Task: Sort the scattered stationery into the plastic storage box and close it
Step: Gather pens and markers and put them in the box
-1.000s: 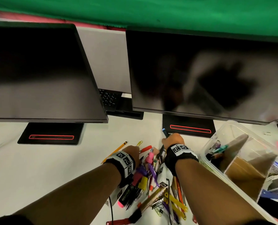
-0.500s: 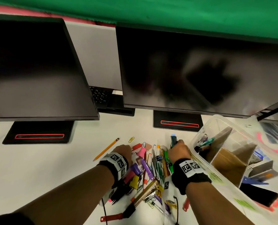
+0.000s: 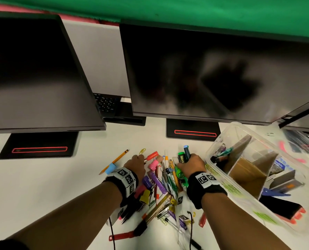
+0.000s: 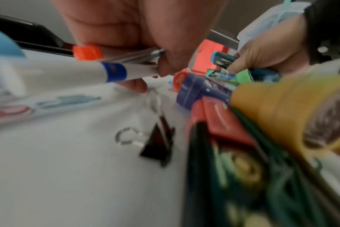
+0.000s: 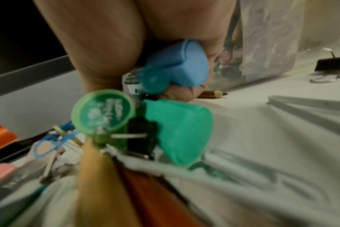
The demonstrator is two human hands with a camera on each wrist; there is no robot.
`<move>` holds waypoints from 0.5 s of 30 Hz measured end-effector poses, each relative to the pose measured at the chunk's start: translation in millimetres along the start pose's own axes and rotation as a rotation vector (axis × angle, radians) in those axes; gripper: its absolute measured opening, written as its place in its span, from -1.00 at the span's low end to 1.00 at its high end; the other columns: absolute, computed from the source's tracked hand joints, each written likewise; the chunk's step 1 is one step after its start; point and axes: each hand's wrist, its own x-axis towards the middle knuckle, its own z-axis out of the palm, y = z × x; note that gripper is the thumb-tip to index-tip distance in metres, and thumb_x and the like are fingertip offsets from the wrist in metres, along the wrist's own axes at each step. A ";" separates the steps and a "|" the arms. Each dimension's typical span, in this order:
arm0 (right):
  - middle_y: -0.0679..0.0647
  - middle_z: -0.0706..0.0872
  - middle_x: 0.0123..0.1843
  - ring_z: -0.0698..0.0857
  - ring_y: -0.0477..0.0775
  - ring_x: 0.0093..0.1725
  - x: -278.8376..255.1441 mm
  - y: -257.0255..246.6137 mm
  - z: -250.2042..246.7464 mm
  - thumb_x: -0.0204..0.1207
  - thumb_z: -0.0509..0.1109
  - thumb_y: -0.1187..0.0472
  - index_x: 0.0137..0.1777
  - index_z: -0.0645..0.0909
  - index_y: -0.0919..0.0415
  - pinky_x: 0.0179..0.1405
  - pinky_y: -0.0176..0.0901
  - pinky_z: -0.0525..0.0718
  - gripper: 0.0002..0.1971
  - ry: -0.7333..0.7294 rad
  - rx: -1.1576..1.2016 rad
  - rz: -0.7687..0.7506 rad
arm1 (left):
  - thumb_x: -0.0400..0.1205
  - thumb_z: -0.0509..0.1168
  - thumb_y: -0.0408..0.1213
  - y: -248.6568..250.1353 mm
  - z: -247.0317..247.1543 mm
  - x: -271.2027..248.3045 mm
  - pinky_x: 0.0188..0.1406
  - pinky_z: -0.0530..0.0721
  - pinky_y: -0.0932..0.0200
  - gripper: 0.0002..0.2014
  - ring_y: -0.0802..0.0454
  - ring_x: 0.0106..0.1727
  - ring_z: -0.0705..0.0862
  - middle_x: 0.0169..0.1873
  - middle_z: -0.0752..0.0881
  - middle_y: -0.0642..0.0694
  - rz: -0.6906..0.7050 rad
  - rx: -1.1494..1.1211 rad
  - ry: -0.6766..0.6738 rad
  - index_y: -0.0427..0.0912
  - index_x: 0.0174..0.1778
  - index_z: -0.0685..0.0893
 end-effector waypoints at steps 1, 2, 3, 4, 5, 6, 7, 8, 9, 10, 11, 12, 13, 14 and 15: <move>0.25 0.74 0.11 0.72 0.24 0.10 -2.1 0.0 -0.8 0.38 0.51 0.13 0.15 0.59 0.32 0.08 -0.07 0.69 -0.60 -0.003 0.018 -0.012 | 0.68 0.07 -0.39 0.0 -4.3 -0.2 0.28 0.53 0.01 -0.64 -0.23 0.35 0.55 0.37 0.45 -0.28 0.003 -0.045 0.002 -0.31 0.42 0.32; 0.24 0.75 0.07 0.73 0.23 0.06 -6.0 0.8 -2.6 0.37 0.51 0.14 0.12 0.60 0.31 0.06 -0.07 0.71 -0.62 -0.003 0.046 -0.019 | 0.68 0.08 -0.39 -0.2 -8.0 -0.8 0.26 0.54 0.01 -0.63 -0.23 0.35 0.56 0.37 0.45 -0.29 0.007 -0.078 0.005 -0.32 0.42 0.32; 0.23 0.76 0.04 0.74 0.22 0.02 -9.7 1.8 -4.0 0.36 0.51 0.14 0.10 0.62 0.30 0.03 -0.09 0.72 -0.64 -0.005 0.075 -0.024 | 0.68 0.08 -0.38 -1.3 -11.7 -1.7 0.24 0.54 0.02 -0.64 -0.23 0.33 0.57 0.36 0.45 -0.29 0.009 -0.100 0.015 -0.32 0.42 0.32; 0.22 0.77 0.01 0.74 0.21 0.00 -13.7 3.0 -5.4 0.36 0.51 0.14 0.08 0.63 0.30 0.00 -0.12 0.71 -0.65 -0.003 0.095 -0.035 | 0.68 0.09 -0.37 -3.2 -14.8 -2.6 0.21 0.55 0.02 -0.65 -0.24 0.31 0.58 0.34 0.47 -0.30 0.014 -0.115 0.027 -0.33 0.40 0.34; 0.22 0.78 -0.01 0.74 0.21 0.00 -18.0 4.8 -6.8 0.36 0.51 0.13 0.07 0.64 0.31 -0.04 -0.16 0.67 -0.66 0.003 0.105 -0.048 | 0.68 0.10 -0.36 -5.6 -17.5 -3.4 0.16 0.56 0.02 -0.66 -0.24 0.27 0.59 0.32 0.49 -0.30 0.021 -0.125 0.042 -0.33 0.37 0.36; 0.22 0.78 -0.01 0.74 0.22 0.01 -22.0 5.9 -8.0 0.37 0.50 0.14 0.06 0.64 0.32 -0.06 -0.18 0.64 -0.67 0.010 0.108 -0.064 | 0.67 0.11 -0.35 -9.3 -19.3 -3.5 0.12 0.56 0.04 -0.67 -0.24 0.24 0.61 0.29 0.51 -0.30 0.031 -0.134 0.056 -0.33 0.35 0.39; 0.23 0.77 -0.01 0.73 0.23 0.02 -25.5 7.6 -8.3 0.38 0.48 0.16 0.05 0.63 0.32 -0.05 -0.18 0.64 -0.69 0.018 0.113 -0.074 | 0.66 0.13 -0.33 -13.4 -21.2 -4.2 0.07 0.56 0.06 -0.68 -0.24 0.21 0.62 0.26 0.54 -0.30 0.040 -0.141 0.066 -0.33 0.33 0.41; 0.23 0.77 -0.02 0.73 0.24 0.02 -28.5 8.6 -7.7 0.39 0.46 0.18 0.05 0.62 0.32 -0.03 -0.16 0.67 -0.71 0.021 0.114 -0.084 | 0.66 0.15 -0.31 -18.2 -22.5 -3.9 0.06 0.55 0.07 -0.68 -0.23 0.20 0.62 0.24 0.56 -0.30 0.045 -0.147 0.076 -0.33 0.31 0.43; 0.22 0.78 -0.03 0.74 0.23 0.01 -30.9 10.0 -6.1 0.38 0.45 0.18 0.04 0.62 0.31 -0.01 -0.10 0.71 -0.72 0.020 0.109 -0.091 | 0.66 0.17 -0.28 -24.3 -23.2 -3.4 0.11 0.54 0.07 -0.67 -0.23 0.22 0.61 0.24 0.57 -0.29 0.041 -0.154 0.084 -0.32 0.31 0.43; 0.20 0.78 -0.03 0.74 0.21 0.00 -33.6 11.4 -4.7 0.39 0.44 0.18 0.04 0.62 0.29 0.01 -0.07 0.73 -0.74 0.015 0.098 -0.098 | 0.67 0.18 -0.24 -30.7 -23.6 -2.9 0.20 0.52 0.06 -0.64 -0.22 0.28 0.58 0.28 0.57 -0.29 0.026 -0.162 0.093 -0.31 0.34 0.43; 0.20 0.78 -0.02 0.74 0.20 0.00 -35.4 12.4 -2.9 0.40 0.44 0.18 0.04 0.62 0.28 0.01 -0.08 0.73 -0.74 0.012 0.081 -0.100 | 0.66 0.21 -0.19 -37.3 -24.5 -2.2 0.28 0.50 0.05 -0.60 -0.21 0.33 0.55 0.31 0.55 -0.28 0.000 -0.173 0.107 -0.29 0.38 0.42; 0.20 0.78 0.00 0.74 0.20 0.01 -37.2 13.6 -1.4 0.42 0.43 0.18 0.06 0.62 0.28 0.01 -0.11 0.71 -0.74 0.008 0.059 -0.100 | 0.65 0.24 -0.15 -43.9 -25.9 -1.3 0.32 0.49 0.05 -0.56 -0.20 0.34 0.54 0.33 0.54 -0.27 -0.029 -0.184 0.128 -0.28 0.41 0.42; 0.20 0.78 0.03 0.73 0.20 0.04 -38.4 14.7 0.3 0.43 0.44 0.16 0.09 0.61 0.28 0.02 -0.13 0.69 -0.72 -0.002 0.032 -0.099 | 0.64 0.27 -0.13 -50.3 -27.8 -0.7 0.33 0.49 0.04 -0.53 -0.19 0.34 0.55 0.33 0.53 -0.26 -0.061 -0.191 0.150 -0.26 0.42 0.41; 0.20 0.76 0.07 0.73 0.20 0.07 -39.6 15.6 1.8 0.44 0.45 0.14 0.11 0.60 0.27 0.04 -0.13 0.68 -0.70 -0.017 0.003 -0.098 | 0.62 0.30 -0.13 -56.2 -30.4 0.1 0.32 0.50 0.04 -0.50 -0.19 0.32 0.56 0.32 0.52 -0.26 -0.092 -0.190 0.170 -0.26 0.43 0.40; 0.19 0.75 0.10 0.72 0.19 0.10 -40.6 16.7 3.7 0.43 0.46 0.13 0.13 0.58 0.27 0.07 -0.12 0.68 -0.67 -0.030 -0.024 -0.096 | 0.61 0.32 -0.14 -61.5 -33.2 1.1 0.31 0.52 0.04 -0.49 -0.20 0.31 0.57 0.32 0.50 -0.27 -0.124 -0.180 0.180 -0.26 0.43 0.39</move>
